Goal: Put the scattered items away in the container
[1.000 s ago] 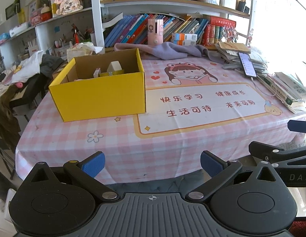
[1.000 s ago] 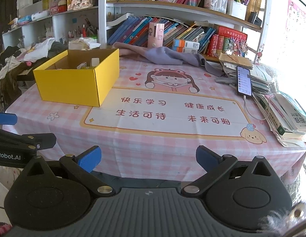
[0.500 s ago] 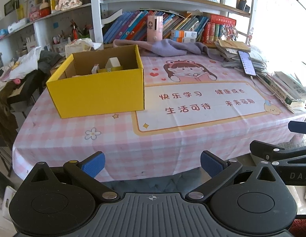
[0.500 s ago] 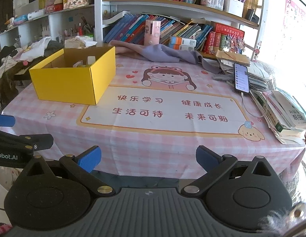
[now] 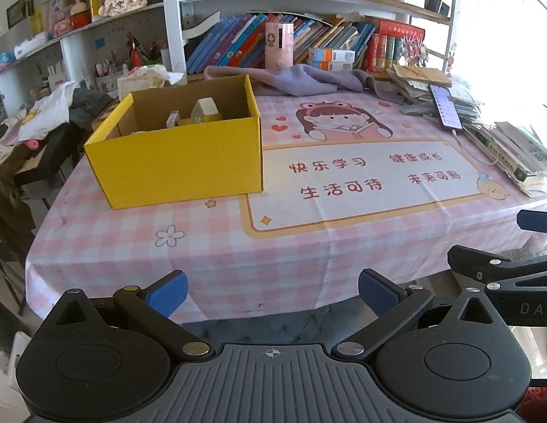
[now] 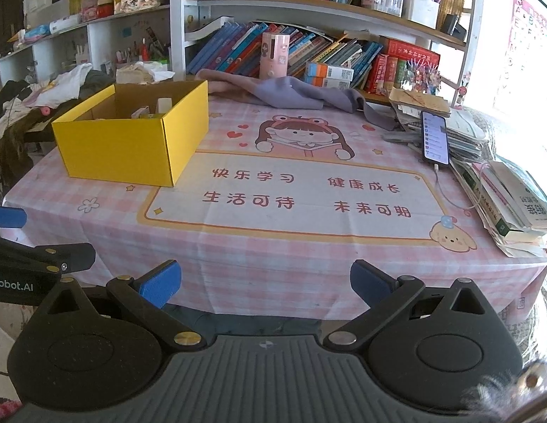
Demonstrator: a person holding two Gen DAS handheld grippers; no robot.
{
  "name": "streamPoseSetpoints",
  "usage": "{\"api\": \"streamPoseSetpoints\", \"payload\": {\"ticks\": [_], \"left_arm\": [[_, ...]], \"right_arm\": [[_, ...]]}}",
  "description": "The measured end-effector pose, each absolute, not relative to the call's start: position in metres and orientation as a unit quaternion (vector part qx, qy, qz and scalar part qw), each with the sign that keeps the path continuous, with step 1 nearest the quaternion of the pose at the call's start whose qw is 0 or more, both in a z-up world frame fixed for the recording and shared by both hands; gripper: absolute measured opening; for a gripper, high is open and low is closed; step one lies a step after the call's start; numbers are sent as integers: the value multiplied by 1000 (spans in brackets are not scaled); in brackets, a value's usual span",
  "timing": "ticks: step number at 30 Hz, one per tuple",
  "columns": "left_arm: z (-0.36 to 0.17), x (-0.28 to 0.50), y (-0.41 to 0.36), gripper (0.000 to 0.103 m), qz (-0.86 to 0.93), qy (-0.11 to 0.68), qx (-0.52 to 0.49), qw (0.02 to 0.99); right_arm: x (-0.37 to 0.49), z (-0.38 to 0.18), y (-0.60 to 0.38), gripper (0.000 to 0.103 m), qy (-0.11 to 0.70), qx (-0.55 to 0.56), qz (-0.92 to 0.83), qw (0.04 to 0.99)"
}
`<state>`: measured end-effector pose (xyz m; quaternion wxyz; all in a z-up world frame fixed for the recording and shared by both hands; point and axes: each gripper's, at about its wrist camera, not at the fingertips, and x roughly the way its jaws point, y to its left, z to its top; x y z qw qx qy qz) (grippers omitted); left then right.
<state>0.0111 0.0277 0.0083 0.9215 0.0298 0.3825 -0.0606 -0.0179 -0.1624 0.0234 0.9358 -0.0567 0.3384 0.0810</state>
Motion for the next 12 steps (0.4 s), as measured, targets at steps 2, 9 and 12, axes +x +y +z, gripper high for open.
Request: {"api": "streamPoseSetpoints", "payload": {"ticks": [2, 9, 12], "left_arm": [[8, 12, 28, 103, -63, 384, 28, 921], [10, 13, 25, 103, -69, 374, 25, 925], [9, 17, 25, 103, -69, 376, 24, 924]], "right_arm": [[-17, 22, -161, 103, 339, -58, 82, 935], [-12, 20, -160, 103, 343, -56, 83, 934], [-11, 20, -160, 103, 343, -56, 83, 934]]}}
